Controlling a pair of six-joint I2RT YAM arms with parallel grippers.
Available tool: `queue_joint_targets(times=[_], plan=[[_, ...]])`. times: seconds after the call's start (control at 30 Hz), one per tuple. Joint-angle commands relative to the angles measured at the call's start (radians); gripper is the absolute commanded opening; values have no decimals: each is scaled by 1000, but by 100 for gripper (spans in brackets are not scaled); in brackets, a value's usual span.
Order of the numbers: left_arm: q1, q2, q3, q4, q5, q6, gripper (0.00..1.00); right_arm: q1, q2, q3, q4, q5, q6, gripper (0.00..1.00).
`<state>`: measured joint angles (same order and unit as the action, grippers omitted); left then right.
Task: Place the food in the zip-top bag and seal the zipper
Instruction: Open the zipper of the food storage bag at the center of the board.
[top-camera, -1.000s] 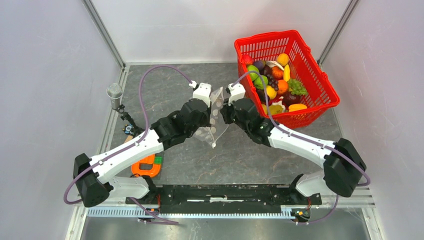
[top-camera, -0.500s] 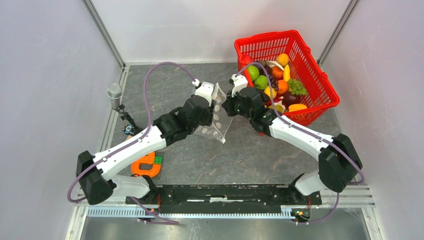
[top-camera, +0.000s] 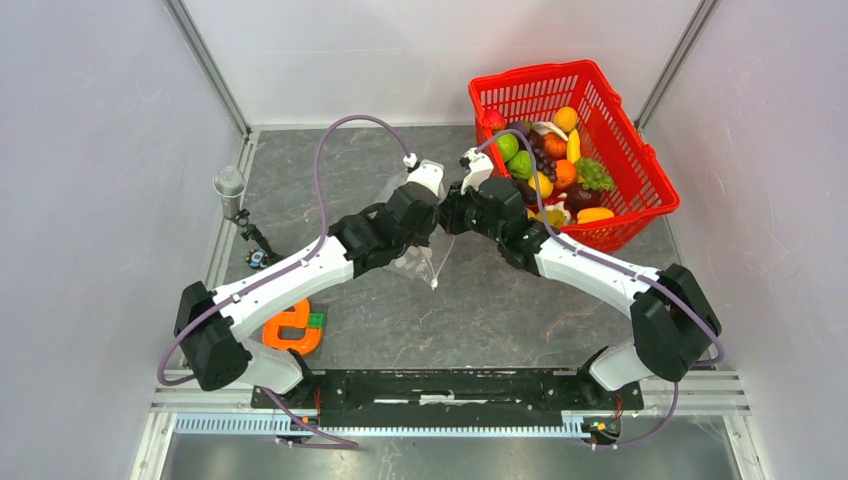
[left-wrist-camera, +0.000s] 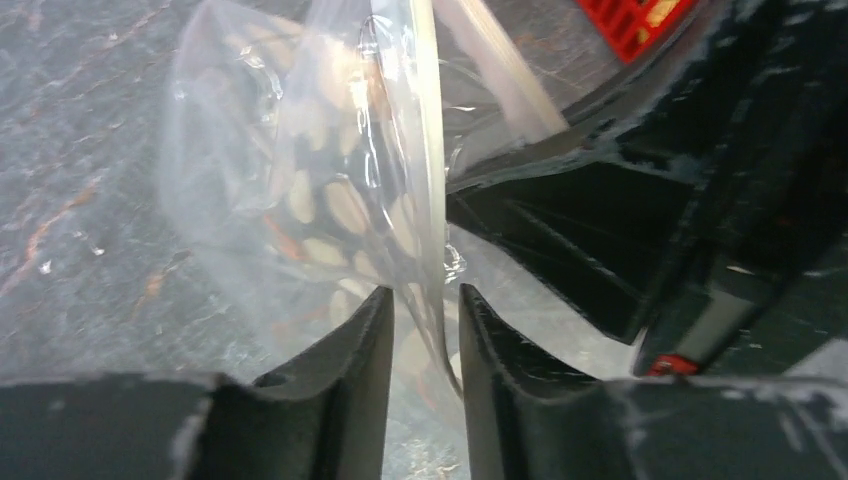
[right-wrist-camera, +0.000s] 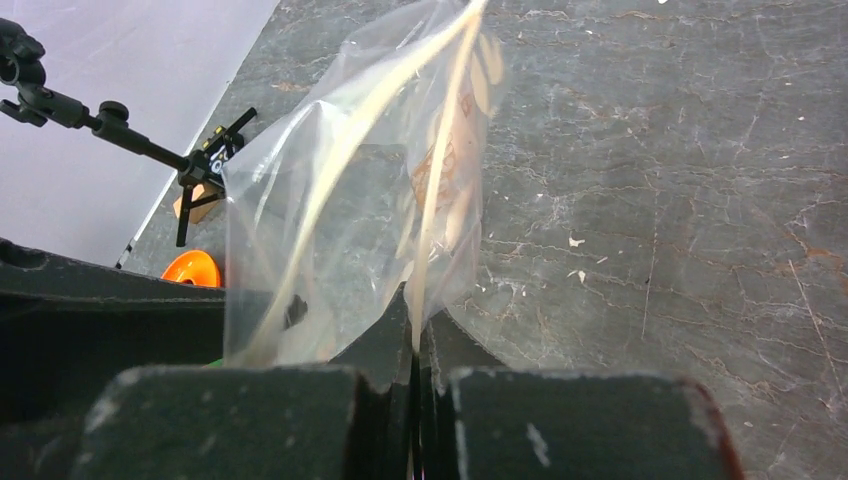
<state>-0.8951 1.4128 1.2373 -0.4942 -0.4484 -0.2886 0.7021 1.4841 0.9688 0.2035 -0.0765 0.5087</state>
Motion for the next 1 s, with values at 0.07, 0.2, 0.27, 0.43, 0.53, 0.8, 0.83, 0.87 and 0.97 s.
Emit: queue_joint_targets(times=[0.07, 0.2, 0.27, 0.43, 0.53, 0.8, 0.83, 0.87, 0.97], plan=[[22, -32, 7, 4, -81, 48, 12, -14, 25, 49, -5, -37, -55, 0], [50, -30, 6, -36, -96, 39, 2, -40, 40, 69, -61, -62, -117, 0], [68, -50, 8, -57, -85, 31, 2, -50, 60, 112, -137, -17, -182, 0], [80, -106, 66, -123, 26, 3, 2, -55, 133, 244, -300, 70, -308, 1], [80, -68, 139, -210, 115, -34, 2, -53, 193, 313, -359, 151, -344, 2], [99, -5, 144, -271, 94, -60, 2, -55, 242, 347, -329, 66, -403, 15], [106, 3, 138, -272, 86, -65, 2, -54, 234, 346, -319, 29, -408, 21], [119, 12, 134, -271, 87, -67, 2, -55, 223, 343, -307, -11, -411, 24], [154, 32, 116, -242, 102, -69, 2, -55, 190, 334, -281, -115, -416, 36]])
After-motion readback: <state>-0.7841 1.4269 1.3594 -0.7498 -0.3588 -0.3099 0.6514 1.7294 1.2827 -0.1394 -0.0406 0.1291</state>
